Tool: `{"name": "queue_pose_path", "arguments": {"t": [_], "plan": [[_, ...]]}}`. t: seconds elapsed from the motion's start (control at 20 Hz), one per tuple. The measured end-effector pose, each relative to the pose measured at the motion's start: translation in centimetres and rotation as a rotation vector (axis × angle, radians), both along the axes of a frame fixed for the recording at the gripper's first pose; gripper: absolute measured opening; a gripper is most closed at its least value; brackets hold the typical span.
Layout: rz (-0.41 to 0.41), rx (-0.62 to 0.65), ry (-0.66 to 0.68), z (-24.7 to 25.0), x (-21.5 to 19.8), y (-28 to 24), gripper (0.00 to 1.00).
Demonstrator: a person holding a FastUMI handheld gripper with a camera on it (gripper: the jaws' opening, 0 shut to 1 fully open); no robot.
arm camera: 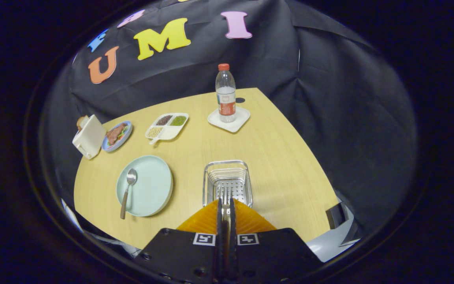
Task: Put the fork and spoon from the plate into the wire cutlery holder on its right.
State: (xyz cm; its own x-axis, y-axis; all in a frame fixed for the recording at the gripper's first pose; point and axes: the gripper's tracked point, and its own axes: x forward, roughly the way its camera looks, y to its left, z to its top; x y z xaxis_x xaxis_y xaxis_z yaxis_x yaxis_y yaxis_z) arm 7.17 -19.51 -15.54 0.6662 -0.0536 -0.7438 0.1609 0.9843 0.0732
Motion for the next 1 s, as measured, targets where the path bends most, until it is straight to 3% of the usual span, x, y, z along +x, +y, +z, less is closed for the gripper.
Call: {"name": "queue_pose_path", "arguments": {"t": [0.1,0.15,0.25,0.4,0.65,1.0], "plan": [[-0.006,-0.016,-0.043,1.1,0.1,-0.1,0.20],[-0.007,-0.024,-0.066,1.9,0.1,-0.1,0.38],[-0.007,-0.051,-0.105,2.9,0.2,0.0,0.65],[0.007,-0.056,-0.174,4.7,0.4,1.2,0.80],[0.027,-0.053,-0.260,6.7,0.7,4.6,0.92],[0.032,-0.045,-0.401,8.4,1.9,10.8,0.95]]}}
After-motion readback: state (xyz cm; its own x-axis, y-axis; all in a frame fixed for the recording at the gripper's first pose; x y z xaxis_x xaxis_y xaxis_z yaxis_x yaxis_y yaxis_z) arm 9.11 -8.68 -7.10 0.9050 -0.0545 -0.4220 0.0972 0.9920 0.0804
